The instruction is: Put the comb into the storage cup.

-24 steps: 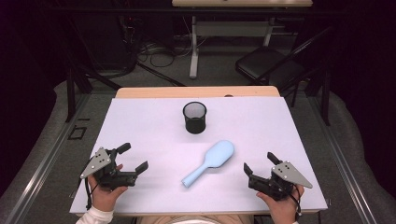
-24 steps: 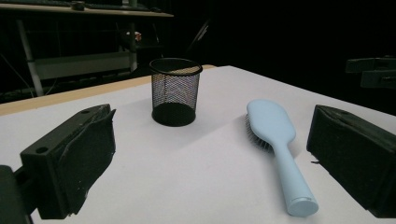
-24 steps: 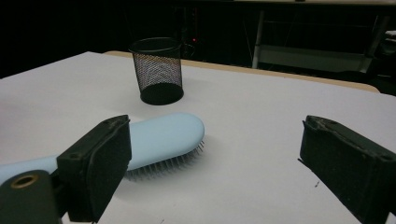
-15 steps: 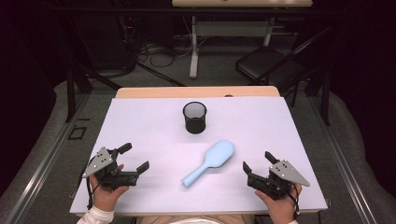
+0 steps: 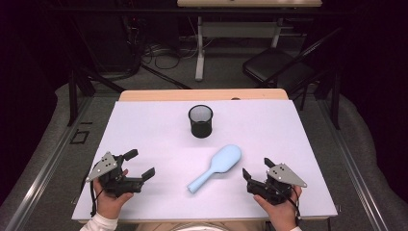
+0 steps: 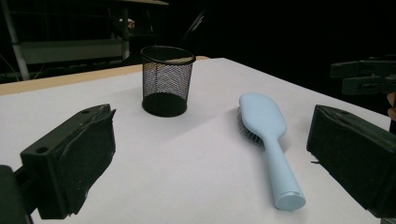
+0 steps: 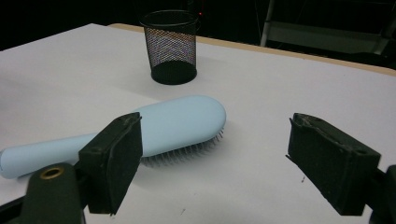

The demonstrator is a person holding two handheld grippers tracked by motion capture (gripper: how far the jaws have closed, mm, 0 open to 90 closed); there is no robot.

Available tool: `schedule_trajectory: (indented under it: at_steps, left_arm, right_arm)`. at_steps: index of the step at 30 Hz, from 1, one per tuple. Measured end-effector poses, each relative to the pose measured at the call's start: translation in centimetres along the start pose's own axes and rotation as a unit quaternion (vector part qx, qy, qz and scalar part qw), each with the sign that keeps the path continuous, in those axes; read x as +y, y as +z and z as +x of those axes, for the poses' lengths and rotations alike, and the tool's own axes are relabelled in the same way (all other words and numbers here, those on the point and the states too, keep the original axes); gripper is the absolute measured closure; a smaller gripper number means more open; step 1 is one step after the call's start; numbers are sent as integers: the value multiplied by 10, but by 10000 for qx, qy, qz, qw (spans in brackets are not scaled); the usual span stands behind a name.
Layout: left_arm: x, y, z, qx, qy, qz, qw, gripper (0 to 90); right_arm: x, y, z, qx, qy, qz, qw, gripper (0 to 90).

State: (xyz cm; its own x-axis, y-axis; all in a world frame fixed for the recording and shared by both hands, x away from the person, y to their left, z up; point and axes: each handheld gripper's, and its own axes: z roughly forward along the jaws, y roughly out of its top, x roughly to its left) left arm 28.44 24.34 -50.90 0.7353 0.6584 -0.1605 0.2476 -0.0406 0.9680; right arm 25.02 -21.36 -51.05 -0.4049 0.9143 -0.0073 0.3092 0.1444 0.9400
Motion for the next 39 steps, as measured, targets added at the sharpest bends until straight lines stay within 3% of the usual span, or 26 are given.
schedule_trajectory:
  at_steps: [10,22,32,35,39]
  left_arm:
    - [-2,0,2,16,-34,80,10000,10]
    - [-2,-2,2,139,-23,91,9999,10]
    - [-1,0,0,88,-1,143,9999,10]
    - [-1,0,0,74,-5,116,9999,10]
    - [-1,2,2,22,-27,139,9999,10]
  right_arm:
    - [6,8,10,106,-130,39,9999,265]
    - [9,21,30,502,-381,243,9977,488]
    - [18,34,60,989,-506,360,9932,548]
    - [20,44,68,1235,-503,471,9899,599]
    - [21,54,77,1274,-544,666,9881,653]
